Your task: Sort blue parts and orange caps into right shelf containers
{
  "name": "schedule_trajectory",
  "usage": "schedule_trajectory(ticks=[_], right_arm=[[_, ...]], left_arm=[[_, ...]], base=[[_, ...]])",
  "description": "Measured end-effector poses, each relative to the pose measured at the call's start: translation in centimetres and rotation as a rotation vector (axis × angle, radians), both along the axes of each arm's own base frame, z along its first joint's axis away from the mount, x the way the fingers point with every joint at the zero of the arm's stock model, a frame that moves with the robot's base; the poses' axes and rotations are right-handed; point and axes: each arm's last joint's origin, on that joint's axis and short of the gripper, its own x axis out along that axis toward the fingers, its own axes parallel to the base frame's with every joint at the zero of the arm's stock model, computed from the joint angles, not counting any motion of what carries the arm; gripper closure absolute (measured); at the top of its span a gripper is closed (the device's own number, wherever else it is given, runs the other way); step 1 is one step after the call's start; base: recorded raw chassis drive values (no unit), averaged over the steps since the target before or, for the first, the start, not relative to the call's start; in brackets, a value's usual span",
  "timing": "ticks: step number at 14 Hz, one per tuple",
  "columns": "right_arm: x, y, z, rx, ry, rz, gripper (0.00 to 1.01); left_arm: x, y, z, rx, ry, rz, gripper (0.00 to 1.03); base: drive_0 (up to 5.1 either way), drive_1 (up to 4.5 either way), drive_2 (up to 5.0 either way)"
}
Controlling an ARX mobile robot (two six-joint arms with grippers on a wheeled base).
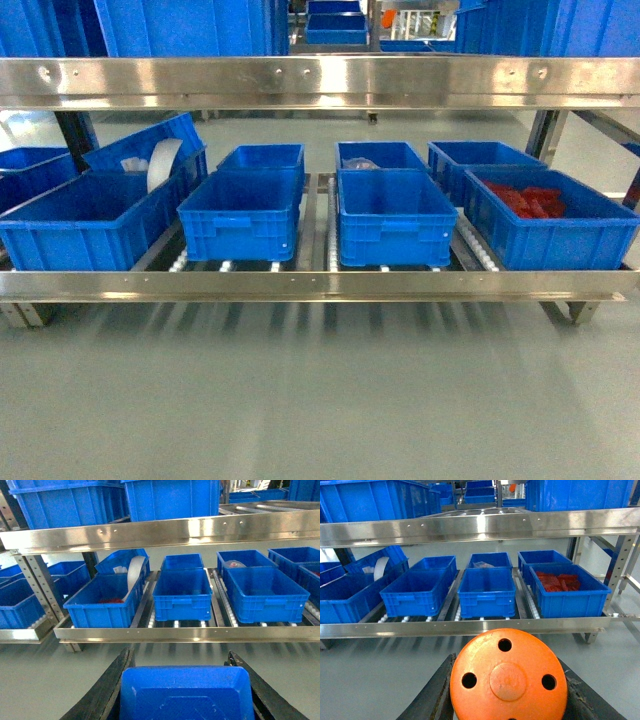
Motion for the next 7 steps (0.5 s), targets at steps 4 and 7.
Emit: schedule_trajectory(ticks=[4, 7], right_arm=[[0.0, 0.0, -0.01, 0.0, 0.001, 0.0, 0.57], [0.0, 0.0, -0.01, 0.0, 0.002, 0.0, 0.57]], left_arm=[[0.0, 0.0, -0.04, 0.0, 0.004, 0.0, 0.58], [0.0, 0.0, 0.0, 0.0, 0.0, 0.0, 0.58]], base=[[0.1, 4.43, -4.2], [0.1, 4.39, -4.3]])
